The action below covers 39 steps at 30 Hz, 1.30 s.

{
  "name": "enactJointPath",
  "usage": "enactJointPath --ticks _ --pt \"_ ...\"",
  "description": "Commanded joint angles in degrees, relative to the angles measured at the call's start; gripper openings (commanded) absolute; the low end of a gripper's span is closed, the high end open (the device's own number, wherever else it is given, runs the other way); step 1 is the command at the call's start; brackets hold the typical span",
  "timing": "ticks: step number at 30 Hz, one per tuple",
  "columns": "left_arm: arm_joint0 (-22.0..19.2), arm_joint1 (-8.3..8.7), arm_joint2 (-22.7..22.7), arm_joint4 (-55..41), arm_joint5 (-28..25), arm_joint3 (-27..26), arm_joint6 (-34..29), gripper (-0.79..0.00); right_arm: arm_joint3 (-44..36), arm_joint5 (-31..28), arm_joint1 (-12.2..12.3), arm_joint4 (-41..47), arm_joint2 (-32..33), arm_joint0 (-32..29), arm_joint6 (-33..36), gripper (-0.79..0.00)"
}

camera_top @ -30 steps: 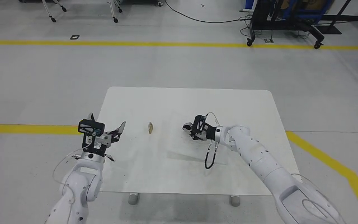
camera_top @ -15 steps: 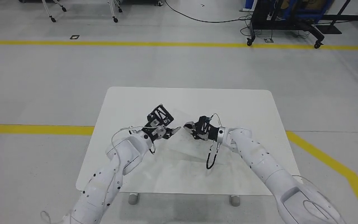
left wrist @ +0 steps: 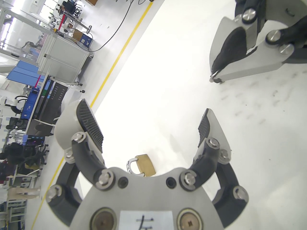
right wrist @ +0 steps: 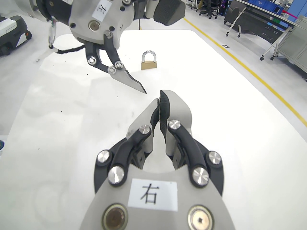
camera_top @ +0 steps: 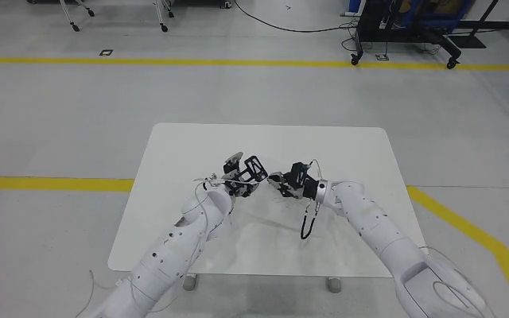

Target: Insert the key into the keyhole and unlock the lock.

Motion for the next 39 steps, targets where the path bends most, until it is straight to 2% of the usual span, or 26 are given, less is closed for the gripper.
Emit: enactJointPath --ticks 1,10,14,16,19,23,24,32,39 --pt "-0.58 -0.57 1.15 -0.05 0.57 1.68 0.11 0.0 1.27 -1.15 0.02 0.21 0.0 0.4 -1.47 -0.785" --pt "-4.55 -3.3 4.57 -1.01 2.85 10.24 -0.33 0.0 8.12 -3.14 -0.68 1.34 -0.63 2.67 -9.17 -0.785" --pt "-5.78 -3.99 3.77 -2.09 5.16 12.61 0.53 0.0 9.11 -2.99 -0.76 1.38 -0.76 2.83 -14.32 -0.785" --pt "-6.09 -3.87 2.05 -2.59 6.64 13.28 1.54 0.0 9.38 -3.14 -0.73 1.38 -0.78 2.78 -16.52 -0.785" --pt "-5.23 -3.03 -2.79 -5.91 7.33 11.86 4.49 0.0 9.03 -3.85 -0.8 -0.05 -1.56 3.06 -15.96 -0.785" --pt "-0.63 -0.79 -12.09 -9.08 7.16 4.06 10.18 0.0 9.03 -3.85 -0.8 -0.05 -1.56 3.06 -15.96 -0.785" --pt "0.02 -0.57 -13.0 -9.31 7.19 3.11 10.64 0.0 9.03 -3.85 -0.8 -0.05 -1.56 3.06 -15.96 -0.785" --pt "0.02 -0.57 -13.0 -9.31 7.19 3.11 10.64 0.0 7.31 -4.22 -0.91 1.74 -1.25 2.11 -15.06 -0.785" --pt "2.73 -0.51 -16.81 -16.57 7.83 5.55 19.44 0.0 2.54 -8.56 -1.25 19.68 3.71 -0.57 -12.06 -0.785"
